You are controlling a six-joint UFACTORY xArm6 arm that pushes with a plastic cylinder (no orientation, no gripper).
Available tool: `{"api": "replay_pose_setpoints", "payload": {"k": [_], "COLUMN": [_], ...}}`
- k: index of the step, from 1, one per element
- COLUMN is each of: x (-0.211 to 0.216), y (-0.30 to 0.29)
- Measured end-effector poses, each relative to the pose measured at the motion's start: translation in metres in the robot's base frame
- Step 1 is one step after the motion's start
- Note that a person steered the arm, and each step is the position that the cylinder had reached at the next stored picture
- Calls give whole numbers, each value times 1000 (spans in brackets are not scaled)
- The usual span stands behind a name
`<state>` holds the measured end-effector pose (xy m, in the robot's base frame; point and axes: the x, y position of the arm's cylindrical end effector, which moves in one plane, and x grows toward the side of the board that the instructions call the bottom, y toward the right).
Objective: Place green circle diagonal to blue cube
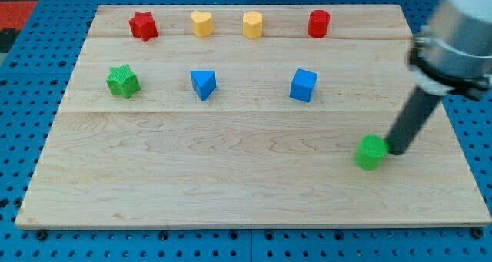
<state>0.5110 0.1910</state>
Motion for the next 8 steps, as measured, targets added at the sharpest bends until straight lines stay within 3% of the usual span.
{"api": "replay_pose_setpoints", "payload": {"k": [1, 2, 3, 4, 5, 6, 7, 8], "x": [-42, -40, 22, 10, -55, -65, -25, -33], "y": [3, -92, -82, -68, -103, -14, 2, -2]}}
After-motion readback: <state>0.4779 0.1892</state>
